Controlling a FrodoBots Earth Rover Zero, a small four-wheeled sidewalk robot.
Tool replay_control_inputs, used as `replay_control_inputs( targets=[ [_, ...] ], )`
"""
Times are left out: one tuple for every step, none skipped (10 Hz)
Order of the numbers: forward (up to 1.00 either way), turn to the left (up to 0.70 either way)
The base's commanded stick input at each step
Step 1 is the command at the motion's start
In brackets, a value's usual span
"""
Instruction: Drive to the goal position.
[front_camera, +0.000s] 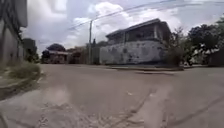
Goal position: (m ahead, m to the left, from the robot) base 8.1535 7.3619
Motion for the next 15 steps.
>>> replay_control_inputs(
  targets=[
    [0.98, 0.00],
    [0.98, 0.00],
    [0.98, 0.00],
    [0.98, 0.00],
    [0.98, 0.00],
    [0.98, 0.00],
    [0.98, 0.00],
    [0.98, 0.00],
    [0.98, 0.00],
    [0.98, 0.02],
    [0.98, 0.09],
    [0.98, 0.19],
    [0.98, 0.24],
    [0.98, 0.27],
    [0.98, 0.30]
  ],
)
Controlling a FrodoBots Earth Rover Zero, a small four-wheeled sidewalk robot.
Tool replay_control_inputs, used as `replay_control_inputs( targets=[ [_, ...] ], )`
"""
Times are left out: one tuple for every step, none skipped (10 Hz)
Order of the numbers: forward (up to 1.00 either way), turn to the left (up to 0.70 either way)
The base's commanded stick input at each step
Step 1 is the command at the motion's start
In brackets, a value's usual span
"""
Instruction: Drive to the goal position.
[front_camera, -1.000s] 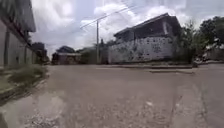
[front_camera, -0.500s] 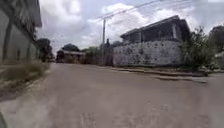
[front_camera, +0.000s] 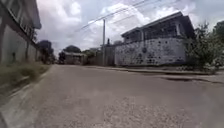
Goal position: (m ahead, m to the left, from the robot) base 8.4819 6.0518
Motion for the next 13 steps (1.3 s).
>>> replay_control_inputs(
  targets=[
    [0.98, 0.31],
    [0.98, 0.32],
    [0.98, 0.33],
    [0.98, 0.33],
    [0.98, 0.33],
    [0.98, 0.33],
    [0.98, 0.33],
    [0.98, 0.31],
    [0.98, 0.16],
    [0.98, 0.01],
    [0.98, 0.00],
    [0.98, 0.00],
    [0.98, 0.00]
  ],
)
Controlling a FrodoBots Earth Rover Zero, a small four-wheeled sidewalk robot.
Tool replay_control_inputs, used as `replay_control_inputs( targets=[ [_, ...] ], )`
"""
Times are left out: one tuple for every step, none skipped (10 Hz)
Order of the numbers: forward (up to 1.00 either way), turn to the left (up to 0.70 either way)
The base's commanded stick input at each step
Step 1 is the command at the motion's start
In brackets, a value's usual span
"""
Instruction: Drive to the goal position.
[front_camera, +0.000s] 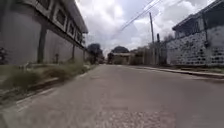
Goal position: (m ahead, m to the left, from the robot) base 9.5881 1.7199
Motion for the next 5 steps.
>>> replay_control_inputs(
  targets=[
    [0.98, 0.00],
    [0.98, 0.00],
    [0.98, 0.00],
    [0.98, 0.00],
    [0.98, 0.00]
  ],
)
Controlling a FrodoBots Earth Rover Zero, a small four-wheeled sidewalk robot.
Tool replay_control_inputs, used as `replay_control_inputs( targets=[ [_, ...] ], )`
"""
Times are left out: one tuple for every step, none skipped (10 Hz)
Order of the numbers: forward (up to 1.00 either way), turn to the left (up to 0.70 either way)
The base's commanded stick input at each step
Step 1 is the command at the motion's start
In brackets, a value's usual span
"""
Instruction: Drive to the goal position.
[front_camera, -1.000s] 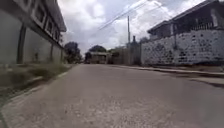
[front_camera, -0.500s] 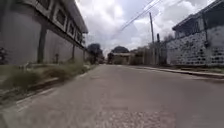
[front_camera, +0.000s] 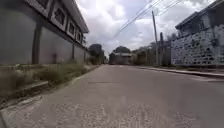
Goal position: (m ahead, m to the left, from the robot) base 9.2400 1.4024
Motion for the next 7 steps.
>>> replay_control_inputs(
  targets=[
    [0.98, 0.00],
    [0.98, 0.00],
    [0.98, 0.00],
    [0.98, 0.00],
    [0.98, 0.00],
    [0.98, 0.00],
    [0.98, 0.00]
  ],
)
